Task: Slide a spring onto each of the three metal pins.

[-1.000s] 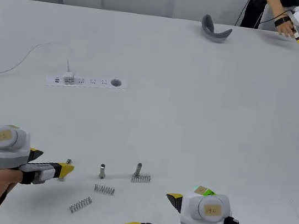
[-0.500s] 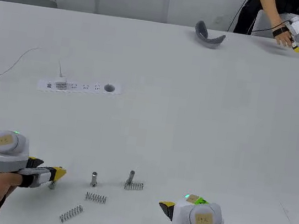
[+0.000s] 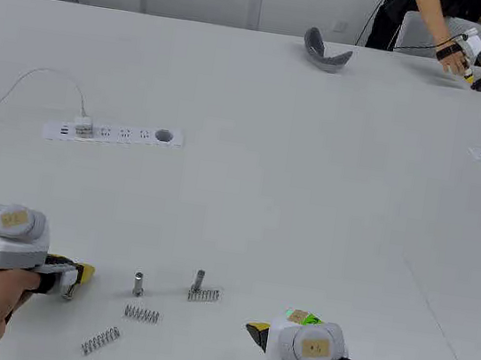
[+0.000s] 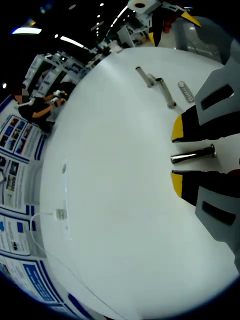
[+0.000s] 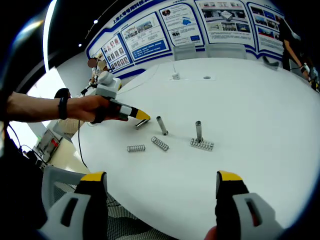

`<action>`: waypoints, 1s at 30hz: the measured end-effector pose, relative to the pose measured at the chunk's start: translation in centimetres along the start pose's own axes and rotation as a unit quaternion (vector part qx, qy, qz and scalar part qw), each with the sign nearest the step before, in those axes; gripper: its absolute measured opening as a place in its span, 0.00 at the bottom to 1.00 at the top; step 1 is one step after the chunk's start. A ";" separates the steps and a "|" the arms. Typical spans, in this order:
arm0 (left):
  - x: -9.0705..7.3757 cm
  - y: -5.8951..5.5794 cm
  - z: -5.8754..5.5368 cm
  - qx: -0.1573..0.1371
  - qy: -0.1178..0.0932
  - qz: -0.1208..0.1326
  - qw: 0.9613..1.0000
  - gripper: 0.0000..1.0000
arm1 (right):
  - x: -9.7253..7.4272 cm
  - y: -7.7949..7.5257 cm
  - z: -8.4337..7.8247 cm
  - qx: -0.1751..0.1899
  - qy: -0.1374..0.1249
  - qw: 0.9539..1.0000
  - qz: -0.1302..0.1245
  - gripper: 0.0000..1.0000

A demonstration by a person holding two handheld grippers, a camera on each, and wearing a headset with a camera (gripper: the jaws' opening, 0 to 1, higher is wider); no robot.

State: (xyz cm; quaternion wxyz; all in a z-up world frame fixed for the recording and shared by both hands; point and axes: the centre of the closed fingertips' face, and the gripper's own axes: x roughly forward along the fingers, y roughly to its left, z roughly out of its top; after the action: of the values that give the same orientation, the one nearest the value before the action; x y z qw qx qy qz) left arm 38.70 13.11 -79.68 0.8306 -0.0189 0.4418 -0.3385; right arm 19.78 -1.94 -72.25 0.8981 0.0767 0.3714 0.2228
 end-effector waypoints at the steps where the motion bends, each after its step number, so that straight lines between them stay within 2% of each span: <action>1: 0.1 -0.1 -0.1 0.003 0.004 0.001 1.000 0.22 | 0.0 0.0 -0.1 0.001 0.001 1.000 0.000 0.91; 2: 0.2 0.0 -0.3 0.005 0.009 0.005 1.000 0.21 | 0.1 0.1 -0.1 0.001 0.002 1.000 0.001 0.91; 3: 0.3 0.1 -0.1 0.011 0.005 0.009 1.000 0.20 | 0.1 0.2 -0.2 0.000 0.004 1.000 0.002 0.92; 9: 0.1 -0.6 -0.7 0.019 0.018 0.025 0.999 0.13 | 0.3 0.3 -0.4 -0.001 0.009 1.000 0.005 0.92; 11: 0.1 -1.0 -0.8 0.048 0.026 0.030 0.998 0.12 | 0.3 0.2 -0.4 0.000 0.008 1.000 0.004 0.92; 13: 0.2 -1.0 -0.8 0.106 0.036 0.043 0.993 0.11 | 0.4 0.2 -0.4 -0.001 0.008 1.000 0.005 0.92; 17: 0.3 -1.9 -0.8 0.137 0.037 0.043 0.989 0.11 | 0.6 0.4 -0.6 -0.003 0.011 1.000 0.008 0.92; 18: 0.3 -1.9 -0.7 0.153 0.038 0.047 0.986 0.11 | 0.6 0.5 -0.6 -0.003 0.011 1.000 0.010 0.92; 22: 0.5 -1.8 -0.4 0.173 0.042 0.054 0.983 0.08 | 0.6 0.7 -0.6 -0.004 0.011 1.000 0.010 0.92; 23: 0.6 -1.7 -0.3 0.187 0.047 0.058 0.980 0.08 | 0.6 0.7 -0.6 -0.004 0.011 1.000 0.010 0.92; 25: 0.8 -1.3 -0.2 0.176 0.050 0.061 0.981 0.08 | 0.6 0.7 -0.7 -0.005 0.012 1.000 0.010 0.92; 27: 0.8 -1.2 -0.2 0.151 0.052 0.058 0.985 0.07 | 0.5 0.7 -0.7 -0.006 0.012 1.000 0.010 0.92; 28: 0.6 -1.3 -0.4 0.123 0.056 0.054 0.989 0.07 | 0.4 0.7 -0.7 -0.007 0.012 1.000 0.010 0.92; 30: 0.3 -1.0 -0.6 0.111 0.056 0.058 0.991 0.07 | 0.2 0.5 -0.7 -0.006 0.011 1.000 0.007 0.92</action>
State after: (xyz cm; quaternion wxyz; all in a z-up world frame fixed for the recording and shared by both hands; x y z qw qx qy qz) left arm 37.78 12.31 -79.90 0.8197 0.1180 0.4475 -0.3374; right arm 19.27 -1.46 -72.70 0.8927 0.0709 0.3797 0.2320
